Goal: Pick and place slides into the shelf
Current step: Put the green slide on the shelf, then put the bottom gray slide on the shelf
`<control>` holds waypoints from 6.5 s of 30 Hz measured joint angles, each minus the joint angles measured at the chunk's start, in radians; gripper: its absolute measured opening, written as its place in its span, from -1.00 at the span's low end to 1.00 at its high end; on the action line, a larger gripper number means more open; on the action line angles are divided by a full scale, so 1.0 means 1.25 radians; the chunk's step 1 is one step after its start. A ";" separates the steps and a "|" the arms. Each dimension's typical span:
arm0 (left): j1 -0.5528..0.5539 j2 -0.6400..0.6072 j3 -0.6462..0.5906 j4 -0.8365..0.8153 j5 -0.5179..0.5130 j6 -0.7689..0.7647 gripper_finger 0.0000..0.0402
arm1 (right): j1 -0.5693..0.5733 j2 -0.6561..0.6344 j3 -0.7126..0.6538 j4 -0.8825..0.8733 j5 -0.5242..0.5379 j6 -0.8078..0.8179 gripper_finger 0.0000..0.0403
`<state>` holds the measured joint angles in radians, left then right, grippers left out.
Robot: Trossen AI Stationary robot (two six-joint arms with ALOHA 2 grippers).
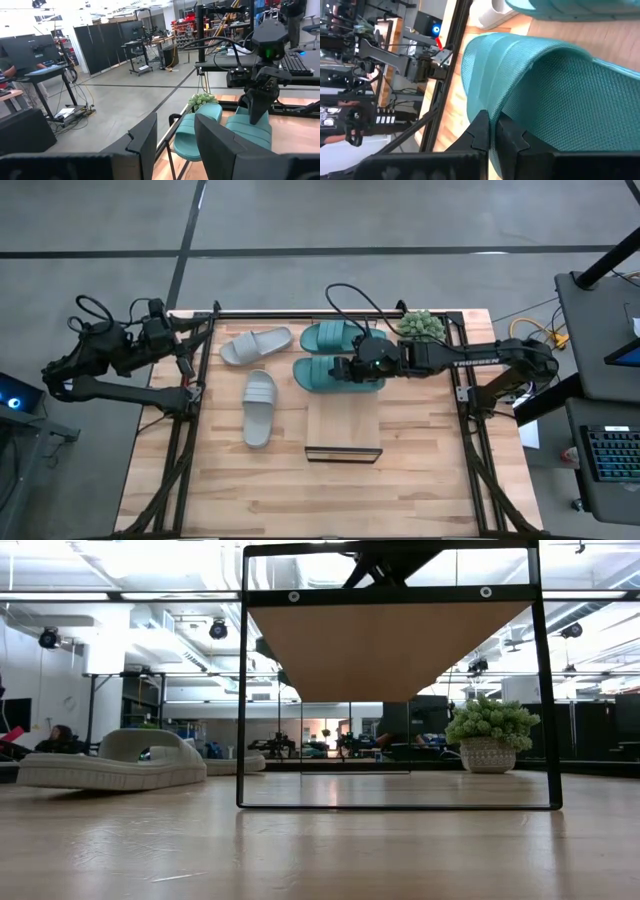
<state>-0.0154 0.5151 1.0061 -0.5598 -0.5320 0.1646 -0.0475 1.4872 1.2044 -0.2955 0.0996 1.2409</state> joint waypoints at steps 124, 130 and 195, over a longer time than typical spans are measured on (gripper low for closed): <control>0.000 -0.032 0.000 -0.002 -0.021 0.000 -0.42 | -0.088 -0.010 -0.087 0.072 -0.082 -0.017 -0.62; 0.000 -0.032 0.000 -0.002 -0.021 0.000 -0.42 | -0.088 -0.010 -0.088 0.070 -0.082 -0.004 -0.34; 0.000 -0.032 0.000 -0.008 -0.021 0.000 -0.42 | -0.045 -0.185 0.028 -0.143 0.051 -0.226 -0.07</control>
<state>-0.0151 0.4749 1.0061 -0.5701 -0.5577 0.1642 -0.1042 1.2553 1.2396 -0.4748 0.1634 0.9587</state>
